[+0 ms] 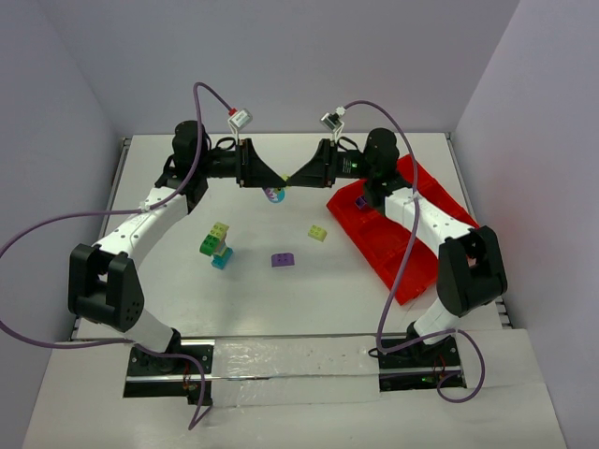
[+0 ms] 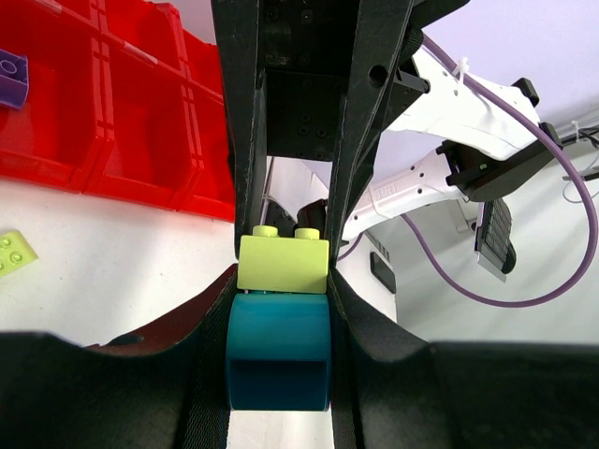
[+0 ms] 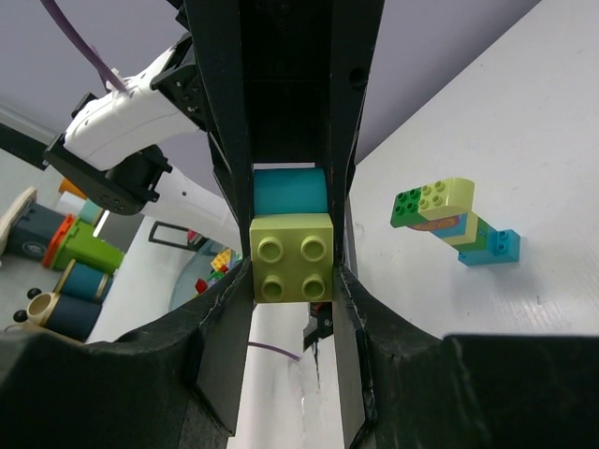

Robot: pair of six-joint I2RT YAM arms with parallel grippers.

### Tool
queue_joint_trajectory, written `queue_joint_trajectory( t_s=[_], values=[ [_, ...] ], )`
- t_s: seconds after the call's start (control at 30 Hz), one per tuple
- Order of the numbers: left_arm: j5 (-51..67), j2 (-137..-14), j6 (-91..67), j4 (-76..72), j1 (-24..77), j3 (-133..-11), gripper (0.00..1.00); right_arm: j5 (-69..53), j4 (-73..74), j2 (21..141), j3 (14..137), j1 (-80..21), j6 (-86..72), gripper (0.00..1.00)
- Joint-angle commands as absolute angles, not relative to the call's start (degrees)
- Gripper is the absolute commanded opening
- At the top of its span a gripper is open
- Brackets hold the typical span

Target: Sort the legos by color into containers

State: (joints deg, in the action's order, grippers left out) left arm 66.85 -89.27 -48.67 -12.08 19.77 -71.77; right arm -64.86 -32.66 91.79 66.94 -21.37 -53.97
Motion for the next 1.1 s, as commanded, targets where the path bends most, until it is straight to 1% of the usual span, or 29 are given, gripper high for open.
queue_joint_trajectory(
  t_s=[0.0,0.07,0.13,0.17,0.23,0.3,0.33,0.43,0.7,0.9,1.07],
  values=[
    [66.0,-89.0,-45.7,-12.1,19.1,-75.3,0.08,-66.4,-32.8,89.7,65.2,-21.1,-53.0,0.00],
    [66.1,-89.1,-45.4,-11.2,19.0,-75.7,0.21,-66.1,-32.7,89.6,65.2,-21.0,-52.9,0.00],
    [66.1,-89.1,-45.8,-11.8,18.9,-75.3,0.46,-65.7,-32.4,89.6,65.3,-20.8,-52.9,0.00],
    [65.9,-89.0,-45.7,-11.7,18.9,-75.3,0.54,-65.7,-32.4,89.6,65.3,-20.7,-52.9,0.00],
    [65.9,-89.0,-45.5,-11.5,18.9,-75.3,0.66,-65.5,-32.4,89.5,65.2,-20.6,-53.0,0.00],
    [65.7,-88.9,-45.5,-11.4,18.7,-75.2,0.81,-65.2,-32.3,89.3,65.1,-20.4,-53.1,0.00],
    [65.7,-89.0,-45.4,-11.2,18.6,-75.2,0.87,-65.0,-32.3,89.2,65.1,-20.3,-53.0,0.00],
    [65.6,-89.0,-45.3,-10.8,18.5,-75.2,0.99,-64.9,-32.3,89.3,65.0,-20.1,-53.1,0.00],
    [66.4,-89.4,-43.2,-7.6,17.2,-74.6,0.99,-64.2,-32.0,88.3,64.5,-18.4,-52.9,0.00],
    [68.7,-90.5,-44.7,-9.5,17.2,-74.1,0.88,-64.2,-31.6,88.6,65.0,-18.2,-52.9,0.00],
    [69.4,-91.4,-44.5,-8.7,17.6,-74.4,0.88,-64.6,-32.7,88.7,64.9,-18.2,-53.8,0.00]
  ],
)
